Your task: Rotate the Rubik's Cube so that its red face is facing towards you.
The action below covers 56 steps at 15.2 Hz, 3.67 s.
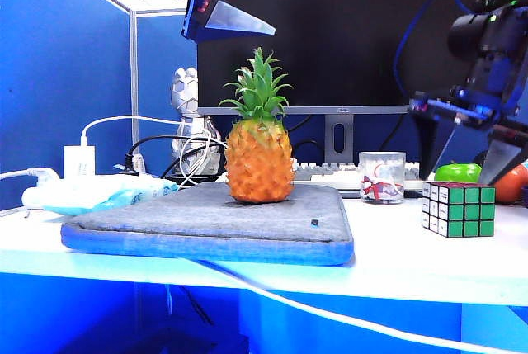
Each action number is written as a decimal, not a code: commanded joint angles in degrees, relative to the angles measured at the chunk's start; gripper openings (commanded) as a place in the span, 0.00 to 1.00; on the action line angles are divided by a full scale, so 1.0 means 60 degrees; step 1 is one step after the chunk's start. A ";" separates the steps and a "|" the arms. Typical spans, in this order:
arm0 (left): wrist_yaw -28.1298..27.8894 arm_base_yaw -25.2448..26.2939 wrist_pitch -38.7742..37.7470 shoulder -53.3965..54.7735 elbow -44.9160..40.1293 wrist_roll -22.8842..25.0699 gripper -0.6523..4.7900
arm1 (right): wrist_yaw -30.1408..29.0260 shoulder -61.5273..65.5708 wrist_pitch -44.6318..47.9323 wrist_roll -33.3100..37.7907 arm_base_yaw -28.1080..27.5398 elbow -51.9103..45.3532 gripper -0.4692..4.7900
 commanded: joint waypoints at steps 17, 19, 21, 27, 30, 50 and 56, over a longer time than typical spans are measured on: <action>-0.0466 -0.0007 0.0000 -0.0040 0.0022 0.0182 0.89 | 0.0634 0.0426 0.2375 0.0597 0.0306 0.0015 0.25; -0.0816 -0.0007 -0.0004 -0.0040 0.0022 0.0444 0.89 | 0.0874 0.0291 0.3144 0.0827 0.0499 0.0004 0.25; -0.0940 -0.0007 0.0036 -0.0040 -0.0022 0.0710 0.89 | 0.1504 -0.0153 0.3967 0.1027 0.0659 -0.0015 0.24; -0.1249 -0.0007 0.0040 -0.0040 -0.0095 0.0907 0.89 | 0.2586 -0.1577 0.4954 0.1035 0.0656 -0.0834 0.24; -0.1246 -0.0007 -0.0011 -0.0040 -0.0124 0.1056 0.89 | 0.2812 -0.3151 0.7355 0.1687 0.0656 -0.3078 0.24; -0.1260 -0.0237 0.0277 -0.0040 -0.0135 0.0863 0.89 | 0.2830 -0.1905 1.4160 0.2353 0.0725 -0.7960 0.22; -0.1322 -0.0237 0.0277 -0.0036 -0.0135 0.0860 0.89 | 0.2477 -0.1614 1.3985 0.3016 0.0721 -0.7949 0.45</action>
